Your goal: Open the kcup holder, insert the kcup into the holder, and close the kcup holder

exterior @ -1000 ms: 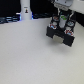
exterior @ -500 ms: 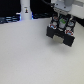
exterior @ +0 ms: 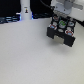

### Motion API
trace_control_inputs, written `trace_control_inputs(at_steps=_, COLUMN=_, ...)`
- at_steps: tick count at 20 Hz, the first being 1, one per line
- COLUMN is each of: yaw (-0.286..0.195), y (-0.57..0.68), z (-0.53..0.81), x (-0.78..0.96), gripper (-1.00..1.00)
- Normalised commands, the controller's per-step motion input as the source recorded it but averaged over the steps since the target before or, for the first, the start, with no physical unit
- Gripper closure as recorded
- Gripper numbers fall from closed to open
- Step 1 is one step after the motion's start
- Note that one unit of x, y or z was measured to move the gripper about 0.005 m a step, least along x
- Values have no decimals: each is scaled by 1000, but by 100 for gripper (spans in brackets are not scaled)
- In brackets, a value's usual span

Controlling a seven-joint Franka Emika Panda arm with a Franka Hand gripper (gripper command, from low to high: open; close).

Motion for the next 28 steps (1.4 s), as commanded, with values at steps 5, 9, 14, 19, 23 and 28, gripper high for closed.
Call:
trace_control_inputs(at_steps=5, yaw=80, y=-10, z=268, x=163, gripper=-100)
trace_control_inputs(at_steps=9, yaw=53, y=-175, z=405, x=318, gripper=-100)
trace_control_inputs(at_steps=14, yaw=31, y=-385, z=455, x=500, gripper=-100)
trace_control_inputs(at_steps=19, yaw=5, y=-451, z=315, x=627, gripper=-100)
trace_control_inputs(at_steps=23, yaw=0, y=-451, z=202, x=714, gripper=-100)
trace_control_inputs(at_steps=28, yaw=2, y=-356, z=138, x=796, gripper=-100)
